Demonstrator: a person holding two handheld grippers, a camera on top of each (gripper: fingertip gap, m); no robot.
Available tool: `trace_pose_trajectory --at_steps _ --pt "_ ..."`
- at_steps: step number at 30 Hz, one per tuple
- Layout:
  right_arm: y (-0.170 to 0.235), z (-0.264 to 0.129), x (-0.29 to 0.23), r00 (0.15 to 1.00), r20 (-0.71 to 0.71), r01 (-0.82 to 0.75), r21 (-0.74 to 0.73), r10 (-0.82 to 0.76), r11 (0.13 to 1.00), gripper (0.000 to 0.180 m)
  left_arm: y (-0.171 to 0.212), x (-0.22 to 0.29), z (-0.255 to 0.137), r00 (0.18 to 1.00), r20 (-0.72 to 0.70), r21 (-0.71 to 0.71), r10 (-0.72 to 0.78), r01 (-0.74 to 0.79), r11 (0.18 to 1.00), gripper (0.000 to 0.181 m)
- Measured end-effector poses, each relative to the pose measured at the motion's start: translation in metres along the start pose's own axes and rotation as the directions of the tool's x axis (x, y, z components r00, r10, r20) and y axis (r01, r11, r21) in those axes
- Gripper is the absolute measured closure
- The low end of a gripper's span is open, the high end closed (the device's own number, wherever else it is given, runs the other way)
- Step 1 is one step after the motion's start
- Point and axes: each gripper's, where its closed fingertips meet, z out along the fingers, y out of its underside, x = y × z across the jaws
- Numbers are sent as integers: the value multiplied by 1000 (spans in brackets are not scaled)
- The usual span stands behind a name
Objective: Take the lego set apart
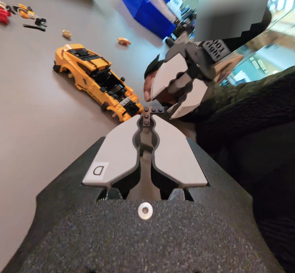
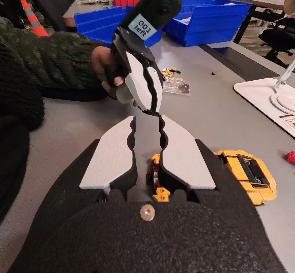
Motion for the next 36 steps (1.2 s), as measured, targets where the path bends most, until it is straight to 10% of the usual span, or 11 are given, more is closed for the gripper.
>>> trace_pose_trajectory --at_steps 10,28,36 --pt "-29 -17 -33 979 152 109 169 -135 980 160 16 44 10 904 -357 -119 -236 207 971 173" --pt "-9 -15 -35 956 134 256 63 -263 965 169 18 50 10 896 -377 -132 -234 198 971 173" --pt "-7 -18 -35 958 285 -23 29 14 999 176 18 56 10 839 -441 -162 -319 275 948 166"
